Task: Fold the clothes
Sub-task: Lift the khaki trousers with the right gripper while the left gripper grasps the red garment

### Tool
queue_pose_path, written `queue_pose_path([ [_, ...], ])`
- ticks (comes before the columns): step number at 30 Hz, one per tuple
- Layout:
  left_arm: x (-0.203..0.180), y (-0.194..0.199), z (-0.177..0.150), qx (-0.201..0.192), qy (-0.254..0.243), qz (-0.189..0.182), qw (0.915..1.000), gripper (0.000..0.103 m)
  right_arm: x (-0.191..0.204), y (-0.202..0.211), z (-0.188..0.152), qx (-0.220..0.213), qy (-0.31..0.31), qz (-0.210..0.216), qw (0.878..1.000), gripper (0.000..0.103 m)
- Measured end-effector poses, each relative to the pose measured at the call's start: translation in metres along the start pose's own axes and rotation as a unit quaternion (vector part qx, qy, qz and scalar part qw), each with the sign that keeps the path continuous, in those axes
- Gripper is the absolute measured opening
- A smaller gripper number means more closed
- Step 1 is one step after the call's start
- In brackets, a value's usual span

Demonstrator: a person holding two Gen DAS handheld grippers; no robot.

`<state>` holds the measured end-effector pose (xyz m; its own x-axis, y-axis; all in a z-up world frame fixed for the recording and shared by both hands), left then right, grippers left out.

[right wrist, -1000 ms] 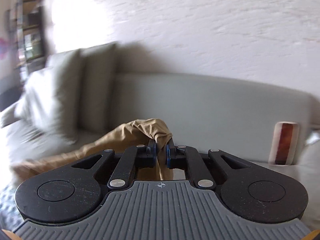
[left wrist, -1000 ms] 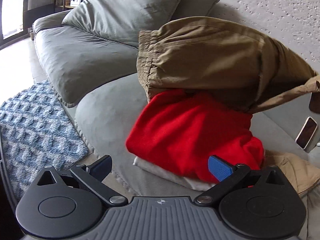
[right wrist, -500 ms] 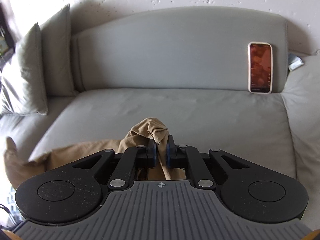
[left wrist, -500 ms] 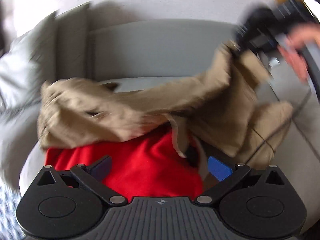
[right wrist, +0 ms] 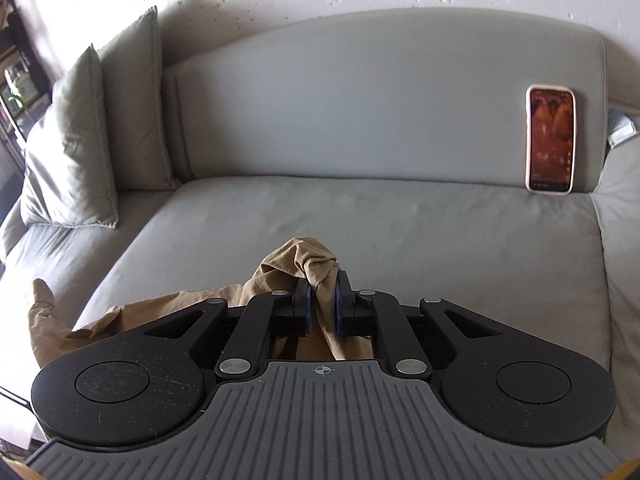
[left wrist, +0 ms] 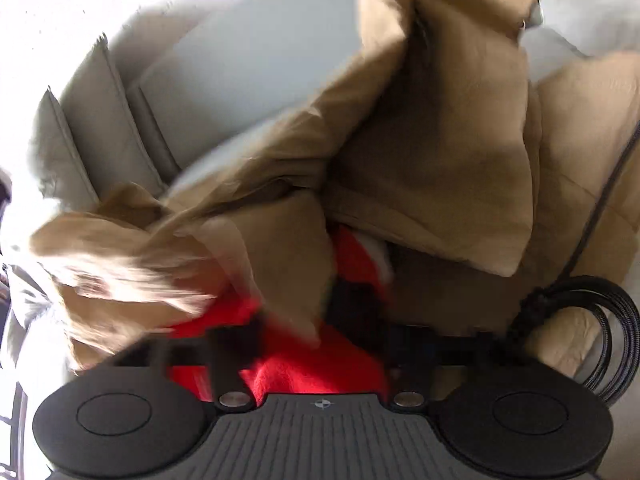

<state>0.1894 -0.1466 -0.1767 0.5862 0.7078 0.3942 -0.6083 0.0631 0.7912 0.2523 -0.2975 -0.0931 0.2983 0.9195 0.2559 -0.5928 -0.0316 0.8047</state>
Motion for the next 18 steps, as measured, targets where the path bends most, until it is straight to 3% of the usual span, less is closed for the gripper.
queue_pose_path([
  [3, 0.035, 0.030, -0.002, -0.024, 0.033, -0.043, 0.9983, 0.030, -0.014, -0.001, 0.007, -0.016, -0.019, -0.008, 1.000, 0.012],
  [6, 0.100, 0.081, -0.003, -0.070, 0.123, -0.067, 0.9877, 0.028, -0.014, -0.004, 0.017, -0.029, -0.030, -0.021, 0.999, 0.011],
  [10, 0.189, 0.151, -0.006, -0.129, 0.241, -0.099, 0.9568, 0.027, -0.013, -0.008, 0.029, -0.045, -0.042, -0.038, 0.997, 0.009],
  [13, 0.245, 0.192, -0.011, -0.167, 0.303, -0.049, 0.9371, 0.025, -0.018, -0.002, 0.035, -0.066, -0.052, -0.063, 0.995, 0.008],
  [14, 0.251, 0.195, -0.010, -0.172, 0.309, -0.038, 0.9348, 0.025, -0.021, 0.003, 0.035, -0.075, -0.055, -0.074, 0.993, 0.008],
  [16, 0.237, 0.179, -0.001, -0.166, 0.290, -0.043, 0.9417, 0.025, -0.040, 0.021, 0.033, -0.097, -0.084, -0.085, 0.988, 0.008],
  [18, 0.223, 0.163, 0.008, -0.160, 0.270, -0.047, 0.9483, 0.023, -0.067, 0.060, 0.028, -0.148, -0.110, -0.109, 0.977, 0.007],
])
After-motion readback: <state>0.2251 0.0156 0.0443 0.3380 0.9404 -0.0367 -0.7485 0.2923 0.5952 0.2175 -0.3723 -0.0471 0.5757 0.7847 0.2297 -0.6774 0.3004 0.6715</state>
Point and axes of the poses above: each gripper's, at about its wrist camera, not at the fingertips, and y roughly against the way its jaws point, x to its left, z to its top, the point moved 9 cm from there along -y, roughly the way its jaws point, and after that the axes turned 9 degrees about x, right-handed, at the moved point
